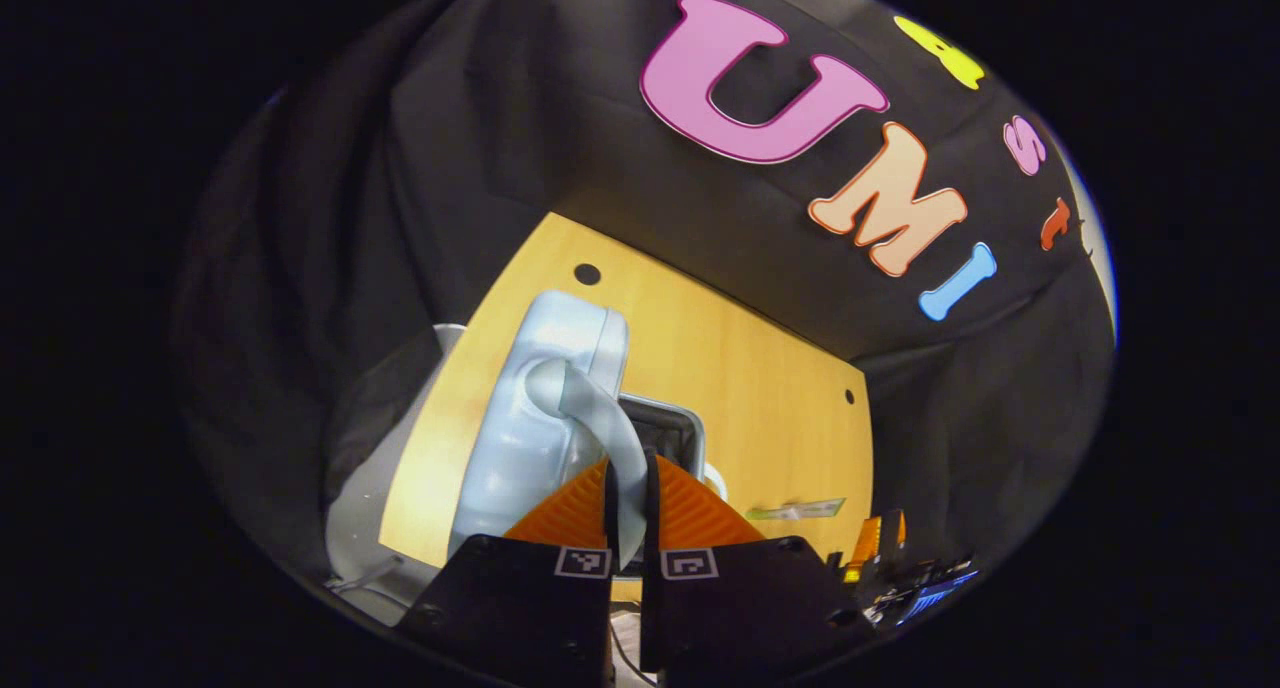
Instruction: First open the suitcase, pack the skin care products into it, and then close the suitcase.
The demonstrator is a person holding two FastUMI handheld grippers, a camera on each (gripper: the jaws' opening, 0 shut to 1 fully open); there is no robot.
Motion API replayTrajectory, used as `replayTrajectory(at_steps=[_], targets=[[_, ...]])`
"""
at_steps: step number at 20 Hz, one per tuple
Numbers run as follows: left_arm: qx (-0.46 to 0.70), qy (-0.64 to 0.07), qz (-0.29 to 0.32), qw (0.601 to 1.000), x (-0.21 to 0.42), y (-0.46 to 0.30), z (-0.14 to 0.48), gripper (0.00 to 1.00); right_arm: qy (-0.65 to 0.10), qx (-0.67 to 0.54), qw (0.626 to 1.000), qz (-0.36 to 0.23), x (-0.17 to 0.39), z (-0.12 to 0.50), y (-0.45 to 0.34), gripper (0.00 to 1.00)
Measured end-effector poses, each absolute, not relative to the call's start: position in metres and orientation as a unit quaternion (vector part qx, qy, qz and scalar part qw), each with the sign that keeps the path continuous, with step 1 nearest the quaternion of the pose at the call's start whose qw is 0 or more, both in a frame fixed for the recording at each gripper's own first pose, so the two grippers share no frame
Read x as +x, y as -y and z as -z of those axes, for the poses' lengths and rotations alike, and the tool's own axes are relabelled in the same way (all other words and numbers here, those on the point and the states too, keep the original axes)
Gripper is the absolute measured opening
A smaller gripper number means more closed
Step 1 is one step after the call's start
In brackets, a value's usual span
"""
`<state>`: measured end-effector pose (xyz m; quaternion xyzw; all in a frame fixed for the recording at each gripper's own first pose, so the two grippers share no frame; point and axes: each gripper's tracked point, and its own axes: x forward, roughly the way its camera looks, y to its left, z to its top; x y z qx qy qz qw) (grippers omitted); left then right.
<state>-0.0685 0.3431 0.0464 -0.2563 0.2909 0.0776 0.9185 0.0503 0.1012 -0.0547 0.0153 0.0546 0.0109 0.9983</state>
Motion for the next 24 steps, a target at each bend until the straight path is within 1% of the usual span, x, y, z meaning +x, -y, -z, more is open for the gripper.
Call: replayTrajectory(at_steps=[2, 8, 9, 13, 14, 15, 17, 18, 19, 24], targets=[[-0.249, -0.291, -0.098, 0.918, -0.079, -0.366, -0.041, 0.04, -0.056, 0.015, 0.998, -0.010, 0.050, 0.055, -0.105, 1.00], [-0.251, -0.292, -0.150, 0.911, -0.105, -0.415, -0.019, 0.04, -0.056, 0.004, 0.998, -0.001, 0.046, 0.053, -0.102, 0.99], [-0.244, -0.297, -0.162, 0.909, -0.110, -0.423, -0.009, 0.04, -0.055, 0.005, 0.998, 0.001, 0.046, 0.051, -0.101, 1.00], [-0.216, -0.312, -0.210, 0.901, -0.127, -0.459, 0.027, 0.04, -0.055, 0.012, 0.998, 0.004, 0.046, 0.049, -0.102, 1.00], [-0.208, -0.315, -0.222, 0.899, -0.131, -0.467, 0.039, 0.04, -0.055, 0.011, 0.998, 0.004, 0.047, 0.048, -0.102, 0.99], [-0.199, -0.319, -0.234, 0.897, -0.137, -0.479, 0.052, 0.04, -0.056, 0.010, 0.998, 0.004, 0.046, 0.049, -0.103, 1.00], [-0.196, -0.327, -0.258, 0.888, -0.148, -0.499, 0.078, 0.04, -0.058, 0.007, 0.998, 0.005, 0.045, 0.051, -0.104, 0.98], [-0.204, -0.332, -0.266, 0.882, -0.152, -0.506, 0.092, 0.07, -0.061, 0.005, 0.998, 0.005, 0.044, 0.053, -0.104, 1.00], [-0.211, -0.332, -0.272, 0.878, -0.154, -0.510, 0.105, 0.03, -0.064, 0.005, 0.998, 0.005, 0.044, 0.054, -0.105, 0.99], [-0.202, -0.348, -0.297, 0.866, -0.158, -0.523, 0.152, 0.04, -0.073, 0.004, 0.997, 0.009, 0.044, 0.061, -0.103, 0.99]])
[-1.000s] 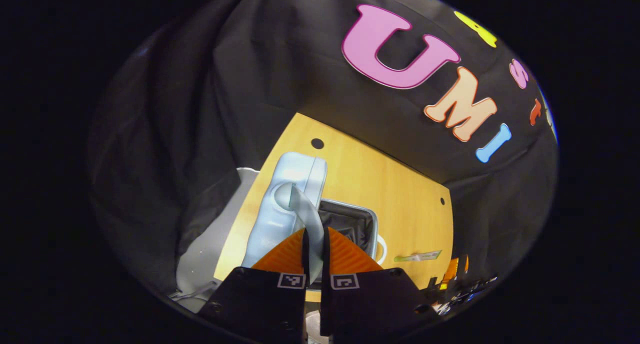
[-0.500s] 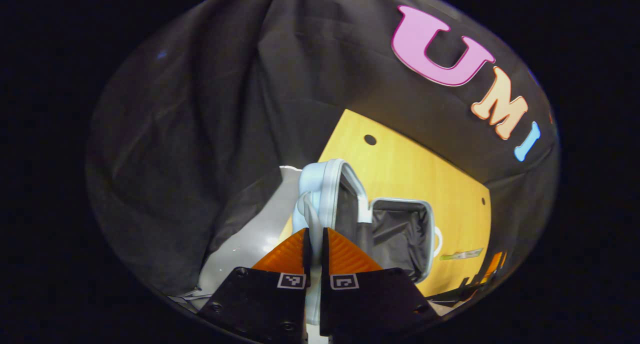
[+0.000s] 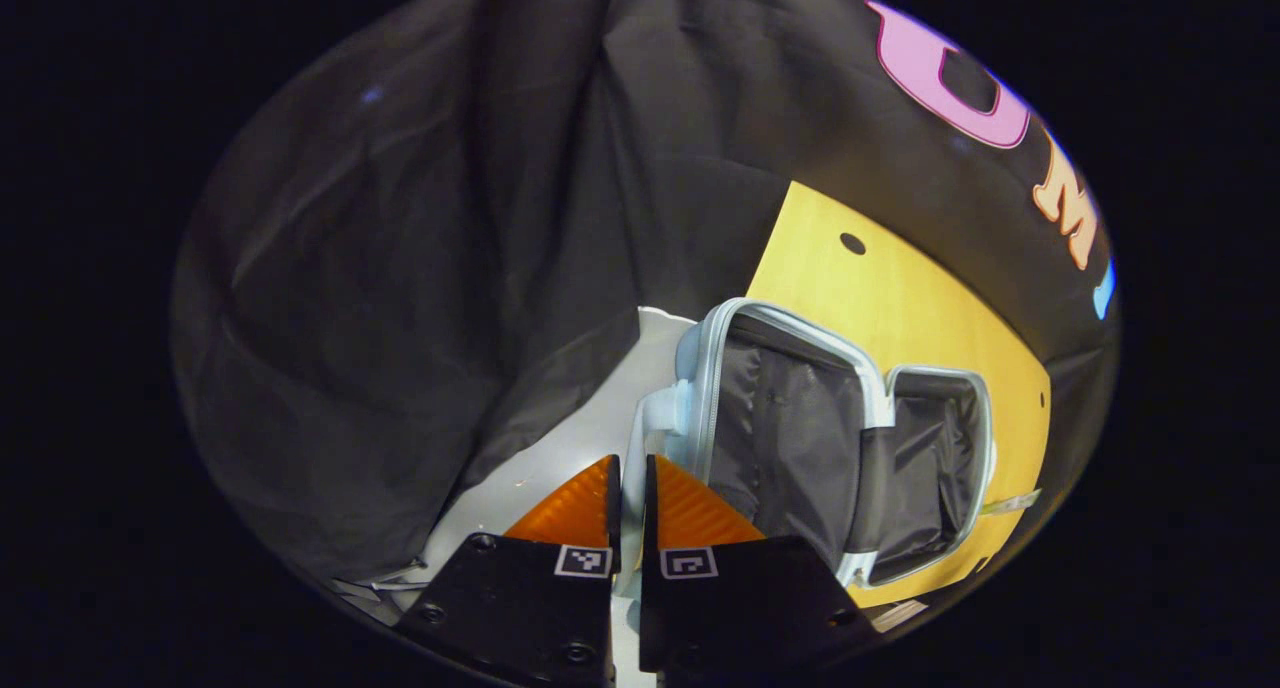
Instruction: First open the suitcase, pack the skin care products into it, and then close the suitcase.
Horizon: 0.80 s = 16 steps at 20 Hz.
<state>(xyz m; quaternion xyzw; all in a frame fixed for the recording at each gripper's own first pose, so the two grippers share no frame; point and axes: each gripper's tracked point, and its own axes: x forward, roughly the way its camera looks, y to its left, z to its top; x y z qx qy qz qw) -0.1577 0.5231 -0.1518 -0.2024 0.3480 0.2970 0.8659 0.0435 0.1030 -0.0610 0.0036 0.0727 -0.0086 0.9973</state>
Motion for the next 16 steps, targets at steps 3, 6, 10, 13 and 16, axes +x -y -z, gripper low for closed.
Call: replayTrajectory(at_steps=[3, 6, 10, 13, 16], targets=[[-0.192, -0.361, -0.309, 0.859, -0.164, -0.523, 0.174, 0.04, -0.078, 0.001, 0.997, 0.010, 0.046, 0.063, -0.103, 0.99], [-0.202, -0.364, -0.308, 0.856, -0.163, -0.518, 0.188, 0.04, -0.079, -0.002, 0.997, 0.016, 0.045, 0.064, -0.098, 0.99], [-0.196, -0.374, -0.313, 0.851, -0.161, -0.521, 0.211, 0.10, -0.086, 0.001, 0.996, 0.022, 0.042, 0.068, -0.094, 0.99], [-0.216, -0.348, -0.304, 0.860, -0.160, -0.513, 0.209, 0.33, -0.087, -0.002, 0.996, 0.028, 0.039, 0.069, -0.086, 0.99], [-0.207, -0.324, -0.317, 0.867, -0.162, -0.505, 0.191, 0.83, -0.088, 0.000, 0.996, 0.029, 0.037, 0.072, -0.078, 0.99]])
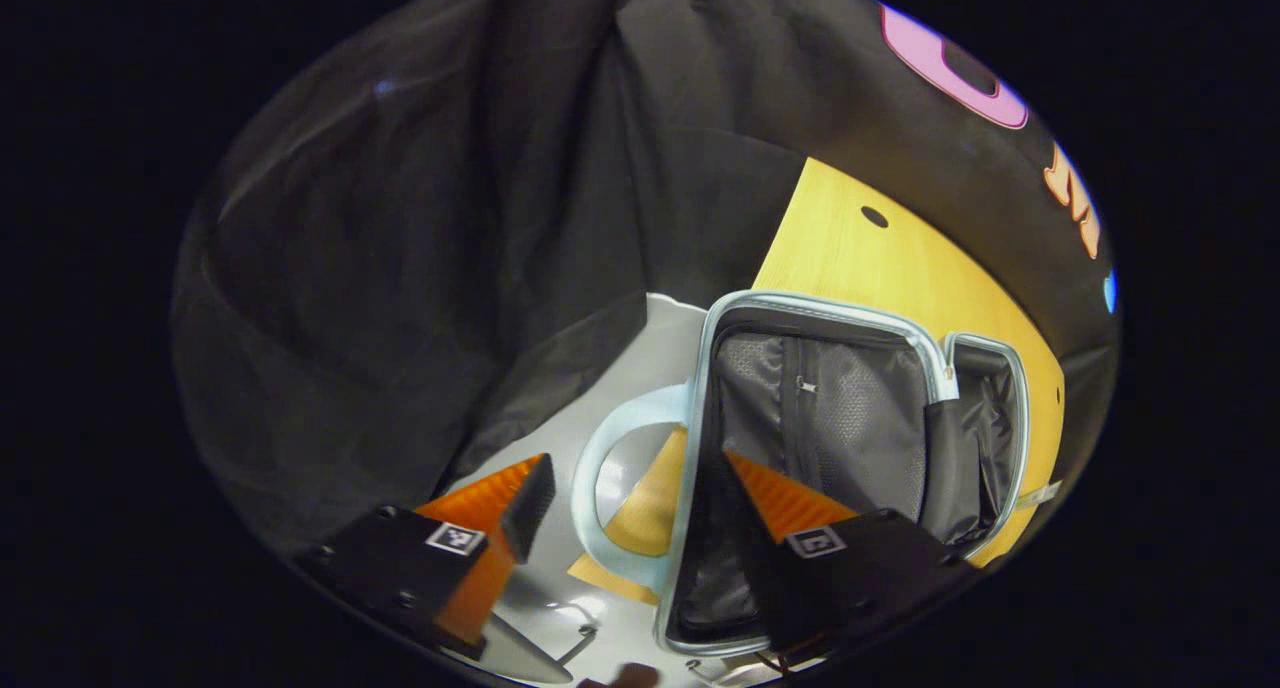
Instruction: First open the suitcase, pack the skin care products into it, and then close the suitcase.
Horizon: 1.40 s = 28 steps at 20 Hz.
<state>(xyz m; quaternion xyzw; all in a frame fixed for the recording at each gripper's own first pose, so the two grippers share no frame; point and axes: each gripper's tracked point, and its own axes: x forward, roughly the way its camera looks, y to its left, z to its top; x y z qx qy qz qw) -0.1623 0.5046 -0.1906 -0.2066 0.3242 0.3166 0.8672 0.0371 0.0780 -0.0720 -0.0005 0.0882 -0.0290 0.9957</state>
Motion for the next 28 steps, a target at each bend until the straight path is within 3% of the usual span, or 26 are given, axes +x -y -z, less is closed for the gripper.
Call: replayTrajectory(at_steps=[1, 7, 12, 22, 28], targets=[[-0.199, -0.315, -0.322, 0.871, -0.166, -0.495, 0.181, 0.99, -0.090, 0.001, 0.996, 0.028, 0.038, 0.073, -0.075, 0.99], [-0.176, -0.226, -0.259, 0.922, -0.155, -0.381, 0.100, 0.96, -0.108, 0.009, 0.994, -0.005, 0.046, 0.092, -0.048, 0.99], [-0.154, -0.174, -0.204, 0.951, -0.133, -0.243, 0.061, 0.96, -0.144, 0.010, 0.986, -0.082, 0.059, 0.112, -0.026, 0.99], [-0.143, -0.160, -0.110, 0.970, -0.044, -0.011, 0.091, 0.96, -0.181, 0.012, 0.956, -0.232, 0.071, 0.143, -0.001, 0.99], [-0.172, -0.135, -0.093, 0.971, 0.025, 0.044, 0.130, 0.96, -0.209, 0.025, 0.935, -0.286, 0.071, 0.179, -0.012, 0.97]])
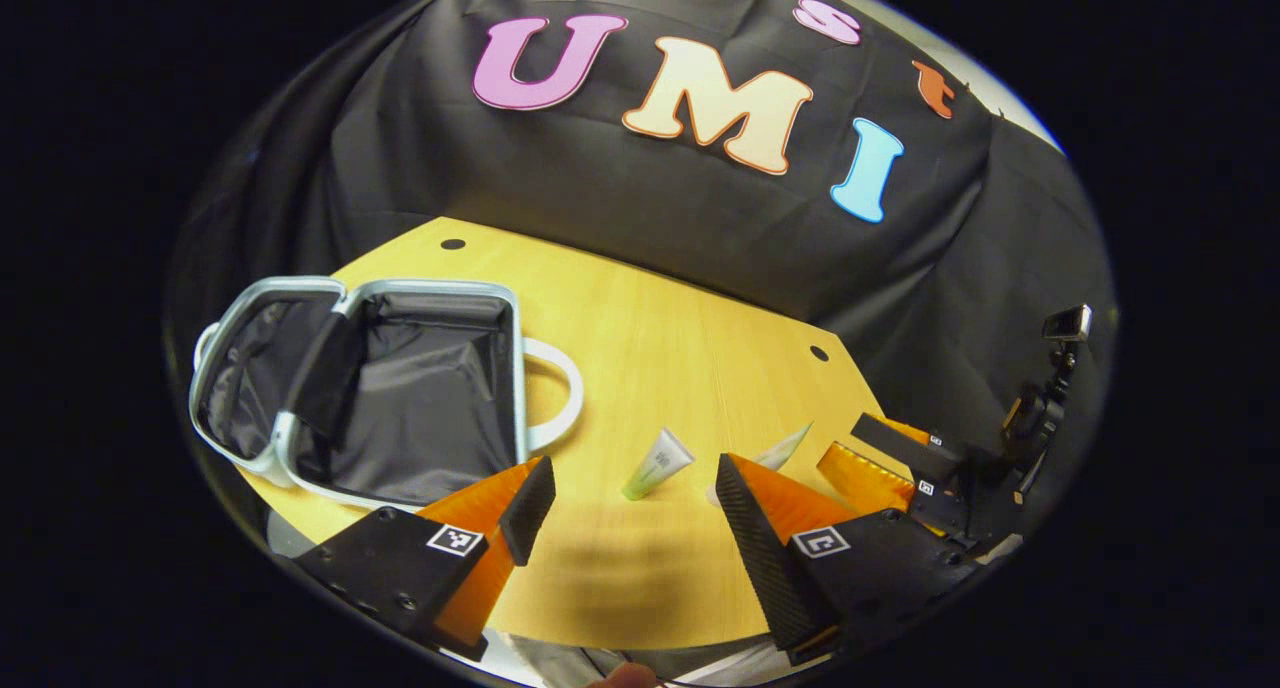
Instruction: First open the suitcase, pack the skin care products into it, and then close the suitcase.
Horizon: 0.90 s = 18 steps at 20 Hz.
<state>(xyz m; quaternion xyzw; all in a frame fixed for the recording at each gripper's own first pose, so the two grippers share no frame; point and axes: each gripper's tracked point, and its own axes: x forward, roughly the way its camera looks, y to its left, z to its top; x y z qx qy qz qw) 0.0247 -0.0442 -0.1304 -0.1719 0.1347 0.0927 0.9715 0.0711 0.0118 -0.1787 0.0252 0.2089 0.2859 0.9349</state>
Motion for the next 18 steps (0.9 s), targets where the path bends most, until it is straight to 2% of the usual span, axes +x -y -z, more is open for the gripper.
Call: replayTrajectory(at_steps=[5, 13, 17, 18], targets=[[-0.209, -0.114, -0.096, 0.966, 0.068, 0.052, 0.167, 0.96, -0.234, 0.020, 0.920, -0.313, 0.070, 0.217, -0.023, 0.98], [-0.193, -0.105, -0.087, 0.972, 0.118, 0.053, 0.197, 0.97, -0.243, 0.005, 0.916, -0.318, 0.077, 0.271, -0.036, 0.97], [-0.214, -0.095, -0.074, 0.969, 0.138, 0.057, 0.206, 0.95, -0.250, 0.016, 0.915, -0.317, 0.090, 0.286, -0.044, 0.98], [-0.218, -0.095, -0.080, 0.968, 0.139, 0.055, 0.208, 0.92, -0.251, 0.019, 0.915, -0.315, 0.091, 0.289, -0.046, 0.98]])
